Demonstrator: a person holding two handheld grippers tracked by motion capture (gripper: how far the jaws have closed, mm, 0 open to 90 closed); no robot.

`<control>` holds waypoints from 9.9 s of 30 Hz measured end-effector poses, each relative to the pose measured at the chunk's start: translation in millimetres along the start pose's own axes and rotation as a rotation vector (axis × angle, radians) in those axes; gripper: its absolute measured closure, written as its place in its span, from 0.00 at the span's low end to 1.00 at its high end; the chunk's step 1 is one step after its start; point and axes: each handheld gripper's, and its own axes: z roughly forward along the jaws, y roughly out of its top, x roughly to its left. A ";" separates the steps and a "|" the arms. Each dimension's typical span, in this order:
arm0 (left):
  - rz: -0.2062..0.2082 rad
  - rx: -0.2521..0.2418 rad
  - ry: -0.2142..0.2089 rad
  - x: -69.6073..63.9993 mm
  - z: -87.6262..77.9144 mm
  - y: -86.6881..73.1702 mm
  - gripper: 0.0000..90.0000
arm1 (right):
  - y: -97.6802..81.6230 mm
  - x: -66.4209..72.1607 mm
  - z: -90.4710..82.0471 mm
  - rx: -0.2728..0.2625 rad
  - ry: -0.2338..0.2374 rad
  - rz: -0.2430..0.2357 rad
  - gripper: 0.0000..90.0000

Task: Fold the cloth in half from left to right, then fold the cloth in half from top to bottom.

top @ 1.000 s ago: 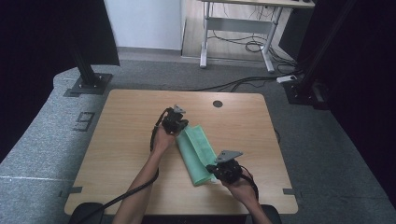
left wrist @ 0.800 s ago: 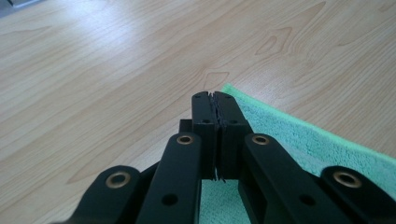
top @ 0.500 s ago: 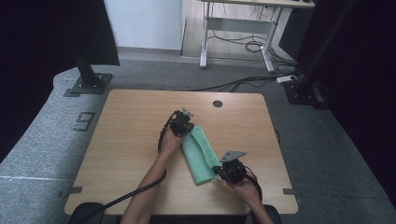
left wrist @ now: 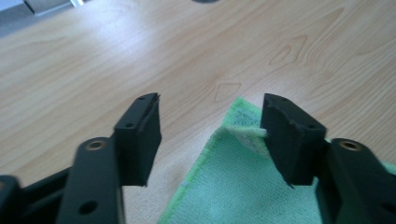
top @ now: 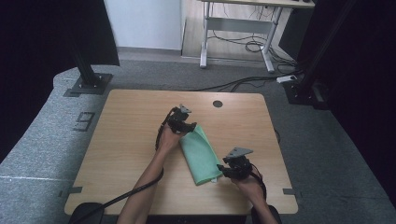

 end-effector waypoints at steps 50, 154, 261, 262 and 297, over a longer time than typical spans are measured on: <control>0.018 0.062 -0.038 -30.7 -26.8 -90.1 0.13 | -3.3 -12.2 27.6 0.087 -0.006 -0.051 0.43; 0.011 0.085 -0.046 1.9 -140.6 -177.7 0.00 | -7.6 -9.2 17.6 0.000 -0.049 0.031 0.00; 0.036 0.099 -0.048 -19.5 -78.3 -137.0 0.00 | 31.3 8.3 85.0 0.010 0.011 0.012 0.13; 0.036 0.101 -0.054 -20.6 -79.3 -138.0 0.00 | 30.6 8.9 84.2 0.011 0.011 0.011 0.13; 0.024 0.073 -0.069 -21.6 -106.8 -127.2 0.01 | -1.4 48.9 55.3 0.023 0.045 -0.004 0.03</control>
